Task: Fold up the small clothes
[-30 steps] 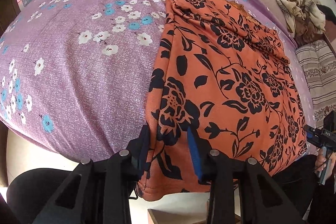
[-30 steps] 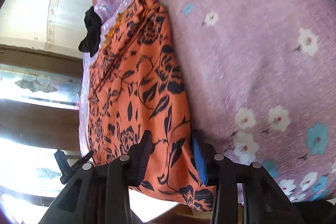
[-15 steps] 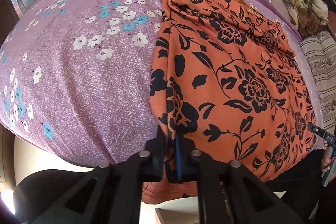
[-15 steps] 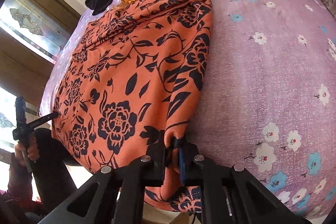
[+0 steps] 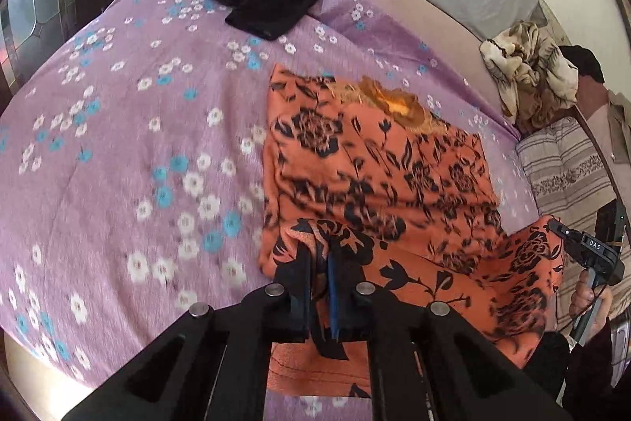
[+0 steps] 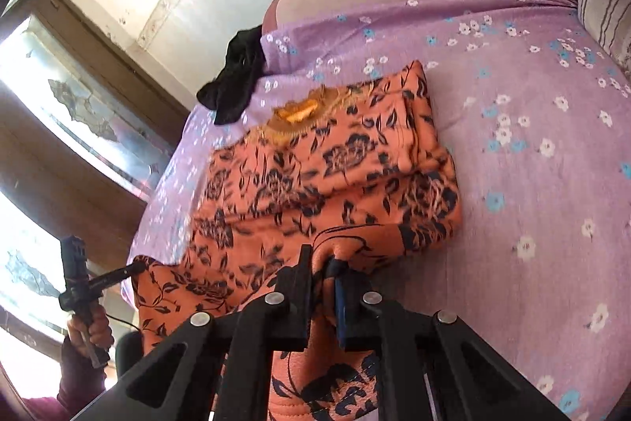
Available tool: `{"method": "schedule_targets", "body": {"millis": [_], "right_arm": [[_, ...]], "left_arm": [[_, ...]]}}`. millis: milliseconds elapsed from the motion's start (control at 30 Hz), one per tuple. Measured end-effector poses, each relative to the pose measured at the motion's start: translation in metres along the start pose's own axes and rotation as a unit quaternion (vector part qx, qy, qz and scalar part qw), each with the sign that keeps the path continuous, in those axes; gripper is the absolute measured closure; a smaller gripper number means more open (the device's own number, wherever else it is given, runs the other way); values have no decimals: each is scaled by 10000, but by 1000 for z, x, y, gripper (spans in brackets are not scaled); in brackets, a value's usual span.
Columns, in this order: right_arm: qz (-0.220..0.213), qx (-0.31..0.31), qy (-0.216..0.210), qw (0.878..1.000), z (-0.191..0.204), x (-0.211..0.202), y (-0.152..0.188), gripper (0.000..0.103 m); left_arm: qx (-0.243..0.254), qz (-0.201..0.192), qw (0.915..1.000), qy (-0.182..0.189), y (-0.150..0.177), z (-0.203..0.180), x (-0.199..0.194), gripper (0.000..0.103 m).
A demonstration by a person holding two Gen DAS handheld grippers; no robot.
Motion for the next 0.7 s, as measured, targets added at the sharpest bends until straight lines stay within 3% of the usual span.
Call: {"method": "schedule_targets", "body": {"millis": [233, 267, 400, 467, 533, 600, 633, 667, 700], "right_arm": [[-627, 1043, 32, 9926, -62, 74, -78, 94], [-691, 1248, 6, 9898, -75, 87, -83, 90], [-327, 1948, -9, 9803, -126, 135, -83, 84], [-323, 2073, -112, 9777, -140, 139, -81, 84], [-608, 1891, 21, 9801, -140, 123, -86, 82], [-1070, 1771, 168, 9782, -137, 98, -88, 66], [-1334, 1801, 232, 9743, -137, 85, -87, 35], [-1678, 1834, 355, 9680, -134, 70, -83, 19], [-1853, 1763, 480, 9655, -129, 59, -82, 19]], "left_arm": [[-457, -63, 9984, -338, -105, -3, 99, 96], [-627, -46, 9974, -341, -115, 1, 115, 95], [-1370, 126, 9896, -427, -124, 23, 170, 92], [-1485, -176, 9884, -248, -118, 29, 166, 92], [-1473, -395, 9879, -267, -115, 28, 153, 92], [-1342, -653, 9885, -226, -114, 20, 133, 92], [-1221, -826, 9888, -217, -113, 15, 122, 91], [-1105, -996, 9887, -210, -110, 10, 111, 90], [-1039, -1204, 9869, -258, -108, 6, 100, 83]]}}
Point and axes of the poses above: each gripper's, at about its wrist camera, not at the fingertips, and x roughly the way its jaws point, z to its left, y to its underside, the point moved 1 cm from there along x, roughly the way its jaws point, and after that the axes turned 12 degrees about -x, right-handed, at the moved point
